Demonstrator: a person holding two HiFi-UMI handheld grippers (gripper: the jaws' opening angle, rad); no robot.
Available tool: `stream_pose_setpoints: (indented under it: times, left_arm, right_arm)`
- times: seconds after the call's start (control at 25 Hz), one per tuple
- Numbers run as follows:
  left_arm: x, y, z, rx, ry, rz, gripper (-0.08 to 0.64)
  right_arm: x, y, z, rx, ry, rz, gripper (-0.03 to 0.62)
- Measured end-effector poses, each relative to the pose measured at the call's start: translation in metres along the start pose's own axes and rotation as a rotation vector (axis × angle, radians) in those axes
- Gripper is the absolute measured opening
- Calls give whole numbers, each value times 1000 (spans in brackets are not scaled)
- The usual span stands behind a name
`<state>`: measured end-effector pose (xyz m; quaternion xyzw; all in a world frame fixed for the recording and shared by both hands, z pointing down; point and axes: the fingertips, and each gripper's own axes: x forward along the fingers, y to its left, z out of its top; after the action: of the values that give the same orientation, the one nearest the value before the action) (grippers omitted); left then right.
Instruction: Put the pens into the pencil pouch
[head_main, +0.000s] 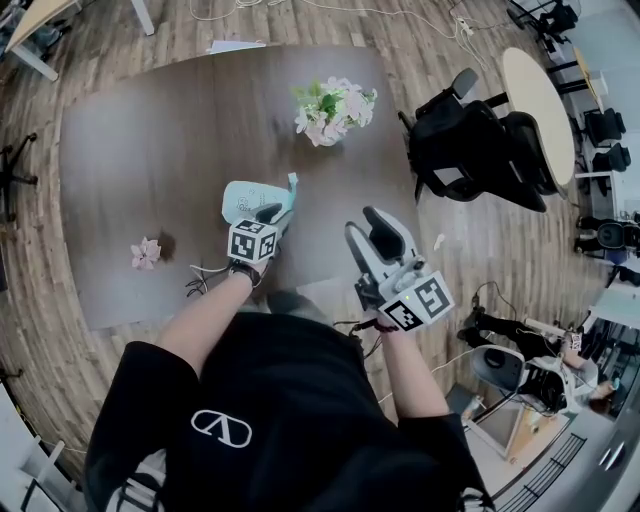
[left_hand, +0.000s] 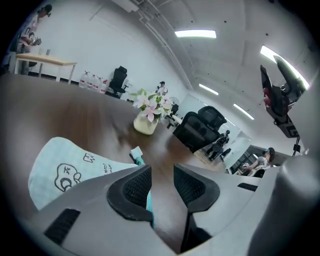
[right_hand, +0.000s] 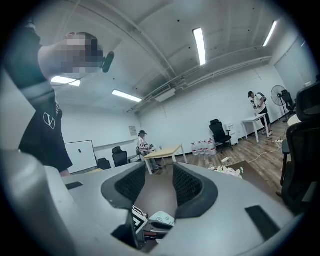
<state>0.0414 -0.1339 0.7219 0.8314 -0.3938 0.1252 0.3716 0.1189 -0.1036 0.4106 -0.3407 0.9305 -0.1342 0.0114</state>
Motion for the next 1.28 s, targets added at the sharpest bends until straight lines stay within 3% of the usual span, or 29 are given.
stream_pose_setpoints:
  times: [0.2, 0.44, 0.6, 0.96, 1.12, 1.28]
  left_arm:
    - [-42, -25, 53, 81, -144, -46, 90]
    - [-142, -87, 164, 281, -417, -116, 46]
    - [-201, -122, 211, 412, -549, -101, 24]
    - [-281, -169, 243, 529, -688, -54, 5]
    - [-296, -167, 240, 530, -706, -19, 3]
    - [-302, -162, 235, 523, -701, 14, 2]
  right_arm:
    - [6, 5, 6, -9, -22, 19, 169]
    - [19, 21, 18, -26, -48, 72, 168]
    - [33, 35, 28, -62, -89, 104, 127]
    - [46, 64, 44, -115, -141, 135, 49]
    - [48, 75, 46, -165, -141, 143, 3]
    - [45, 81, 42, -166, -138, 153, -1]
